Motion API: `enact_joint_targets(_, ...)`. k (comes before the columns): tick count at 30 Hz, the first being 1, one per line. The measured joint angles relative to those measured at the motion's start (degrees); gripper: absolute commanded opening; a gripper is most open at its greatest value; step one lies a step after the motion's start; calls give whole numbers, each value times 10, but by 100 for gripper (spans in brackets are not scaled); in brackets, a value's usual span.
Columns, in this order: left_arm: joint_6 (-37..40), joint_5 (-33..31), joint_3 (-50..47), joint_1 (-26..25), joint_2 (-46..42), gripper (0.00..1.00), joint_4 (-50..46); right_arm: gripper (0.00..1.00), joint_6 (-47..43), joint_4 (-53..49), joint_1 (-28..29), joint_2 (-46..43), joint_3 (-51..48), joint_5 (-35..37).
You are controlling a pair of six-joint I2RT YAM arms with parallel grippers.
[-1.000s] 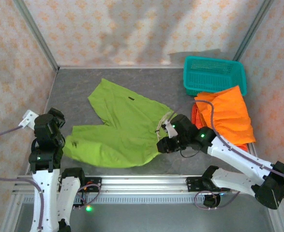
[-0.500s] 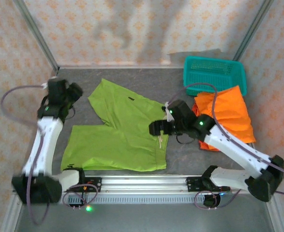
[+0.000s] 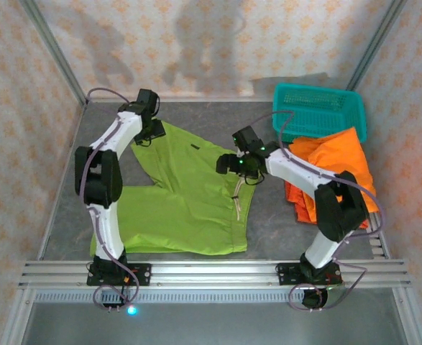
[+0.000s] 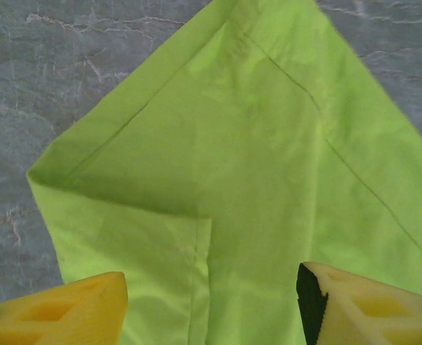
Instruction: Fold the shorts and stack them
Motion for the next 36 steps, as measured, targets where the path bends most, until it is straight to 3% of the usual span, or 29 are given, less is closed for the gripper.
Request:
enact_joint_targets(9,28,-59,89,-14,100,52,-73,89,18,27,0,124,100,-26)
enact_joint_targets(18,40,-79,109,-15,127,45,-92,87,27,19,0,245,248,-30)
enact_joint_targets(23,44,-87,110,-15,139,31,-101,87,37,8,0,295,314,-37)
enact_joint_targets(29,51,-90,110,-15,143,5,-106,85,48,-10,0,339,363,-37)
enact_joint_targets(36,51,-113,42,-12,102,0,-86,85,56,-35,-3,378,426,-37)
